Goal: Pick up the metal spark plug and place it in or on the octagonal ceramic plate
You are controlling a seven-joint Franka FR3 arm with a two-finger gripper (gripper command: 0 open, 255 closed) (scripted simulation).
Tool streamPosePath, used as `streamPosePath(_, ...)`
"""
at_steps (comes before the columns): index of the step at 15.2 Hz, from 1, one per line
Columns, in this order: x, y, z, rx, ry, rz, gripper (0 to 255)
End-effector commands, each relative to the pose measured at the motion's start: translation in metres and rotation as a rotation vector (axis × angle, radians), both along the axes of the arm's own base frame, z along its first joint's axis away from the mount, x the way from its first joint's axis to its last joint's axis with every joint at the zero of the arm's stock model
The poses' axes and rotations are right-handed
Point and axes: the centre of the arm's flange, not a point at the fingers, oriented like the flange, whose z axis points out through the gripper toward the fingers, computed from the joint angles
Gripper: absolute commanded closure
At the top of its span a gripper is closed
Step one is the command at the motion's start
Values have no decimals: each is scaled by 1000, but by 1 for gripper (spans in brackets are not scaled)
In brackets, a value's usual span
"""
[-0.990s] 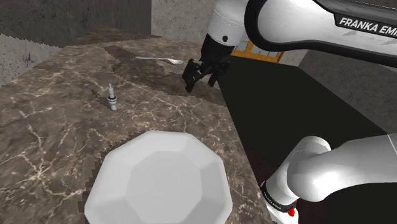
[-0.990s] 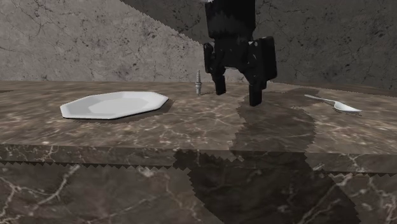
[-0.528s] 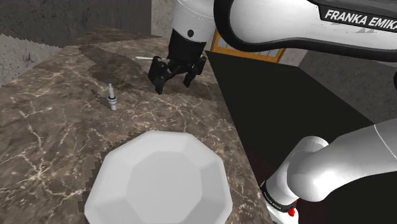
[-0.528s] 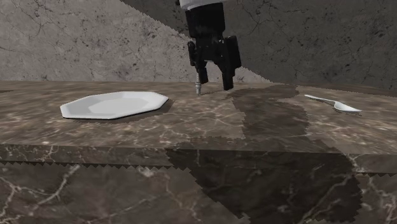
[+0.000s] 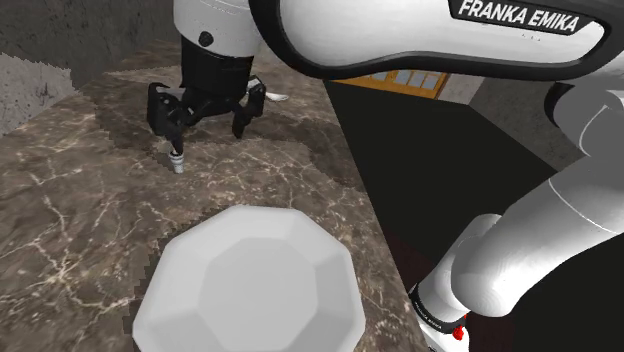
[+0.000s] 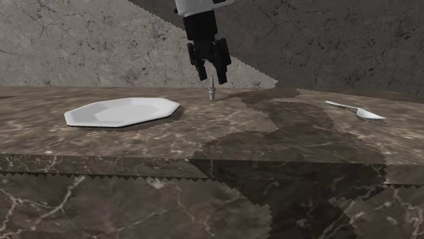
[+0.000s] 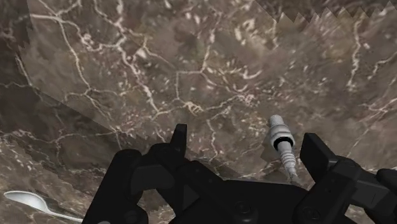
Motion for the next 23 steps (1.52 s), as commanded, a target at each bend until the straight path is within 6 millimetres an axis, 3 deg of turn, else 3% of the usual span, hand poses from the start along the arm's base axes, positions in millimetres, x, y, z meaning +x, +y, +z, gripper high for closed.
streamPosePath(1,4,25,4,1,-11,5,0)
streamPosePath(3,7,40,5,1,-16,9,0)
streamPosePath(10,18,40,-33,1,-16,9,0)
streamPosePath(18,18,40,-33,1,-16,9,0)
streamPosePath(19,18,40,-33,1,-16,9,255)
streamPosePath(23,18,40,-33,1,-16,9,255)
